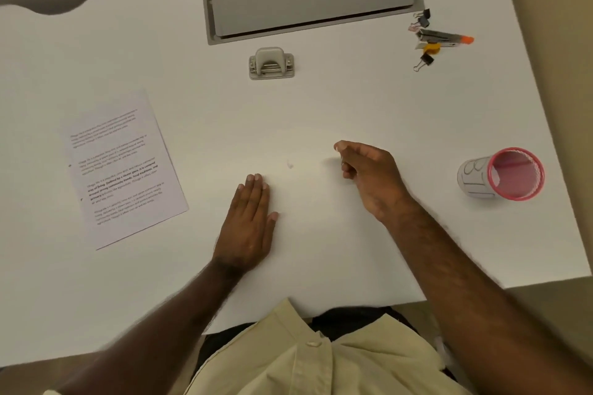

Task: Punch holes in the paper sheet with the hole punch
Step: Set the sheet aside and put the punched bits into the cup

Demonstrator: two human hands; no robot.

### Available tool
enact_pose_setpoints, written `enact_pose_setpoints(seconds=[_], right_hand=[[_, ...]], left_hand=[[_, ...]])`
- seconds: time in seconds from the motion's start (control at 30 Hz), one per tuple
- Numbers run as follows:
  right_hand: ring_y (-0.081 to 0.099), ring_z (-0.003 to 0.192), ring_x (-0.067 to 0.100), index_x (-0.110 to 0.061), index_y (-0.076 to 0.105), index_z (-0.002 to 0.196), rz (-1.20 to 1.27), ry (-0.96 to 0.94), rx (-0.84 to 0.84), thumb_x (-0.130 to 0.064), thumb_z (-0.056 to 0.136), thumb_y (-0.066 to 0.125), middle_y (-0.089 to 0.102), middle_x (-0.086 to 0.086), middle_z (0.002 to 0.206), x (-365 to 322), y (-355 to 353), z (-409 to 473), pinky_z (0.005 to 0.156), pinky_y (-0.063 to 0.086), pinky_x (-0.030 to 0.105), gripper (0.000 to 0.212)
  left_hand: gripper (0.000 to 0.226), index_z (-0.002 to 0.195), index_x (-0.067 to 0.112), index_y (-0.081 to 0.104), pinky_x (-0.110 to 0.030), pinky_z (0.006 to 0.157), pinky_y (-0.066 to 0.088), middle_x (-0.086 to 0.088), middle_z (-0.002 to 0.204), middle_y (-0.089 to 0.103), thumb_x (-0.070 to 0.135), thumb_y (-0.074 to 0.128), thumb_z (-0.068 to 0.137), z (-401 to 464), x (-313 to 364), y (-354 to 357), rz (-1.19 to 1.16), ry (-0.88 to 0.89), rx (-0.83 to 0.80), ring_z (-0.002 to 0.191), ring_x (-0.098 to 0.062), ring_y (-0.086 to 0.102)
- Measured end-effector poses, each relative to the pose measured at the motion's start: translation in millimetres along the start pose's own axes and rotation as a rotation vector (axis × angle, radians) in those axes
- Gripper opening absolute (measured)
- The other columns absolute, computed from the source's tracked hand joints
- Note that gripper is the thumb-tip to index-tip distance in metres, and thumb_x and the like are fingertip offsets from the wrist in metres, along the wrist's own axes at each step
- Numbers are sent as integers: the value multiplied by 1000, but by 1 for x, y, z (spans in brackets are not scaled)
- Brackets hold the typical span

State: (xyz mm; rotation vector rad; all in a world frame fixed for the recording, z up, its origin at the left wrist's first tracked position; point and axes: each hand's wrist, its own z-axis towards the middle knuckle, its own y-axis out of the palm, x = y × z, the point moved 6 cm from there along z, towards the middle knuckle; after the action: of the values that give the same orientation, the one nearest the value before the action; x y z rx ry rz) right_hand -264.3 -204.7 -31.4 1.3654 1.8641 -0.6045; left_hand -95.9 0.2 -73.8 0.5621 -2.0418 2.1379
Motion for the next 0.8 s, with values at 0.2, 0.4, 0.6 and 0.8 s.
enact_pose_setpoints(seconds=[0.2,0.4,0.6,0.8], right_hand=[[54,72,15,-16,80,96,104,-34,117,-14,99,73,62,0,76,-23,-61,-23,74,49,31,8],[55,72,14,-16,79,101,-65,-206,306,-15,100,71,65,-6,73,-50,-140,-48,75,52,26,8],[72,85,0,-32,80,92,-318,-355,546,-30,99,71,78,-16,87,-68,-218,-71,79,58,16,11],[69,93,25,-6,76,100,-588,-443,691,-32,104,65,75,10,100,-65,-257,-73,78,53,22,29]], left_hand=[[62,162,-6,31,-50,134,20,-23,173,24,30,46,113,45,89,33,-102,311,-125,164,-36,19],[65,164,-3,26,-45,136,12,-21,175,18,36,41,115,84,142,57,-76,426,-211,166,-33,12],[70,168,2,14,-49,135,9,-16,179,5,42,36,115,98,161,82,-15,435,-273,167,-30,-1],[72,170,6,9,-51,135,10,-14,180,3,44,35,114,95,159,92,14,449,-233,167,-30,2]])
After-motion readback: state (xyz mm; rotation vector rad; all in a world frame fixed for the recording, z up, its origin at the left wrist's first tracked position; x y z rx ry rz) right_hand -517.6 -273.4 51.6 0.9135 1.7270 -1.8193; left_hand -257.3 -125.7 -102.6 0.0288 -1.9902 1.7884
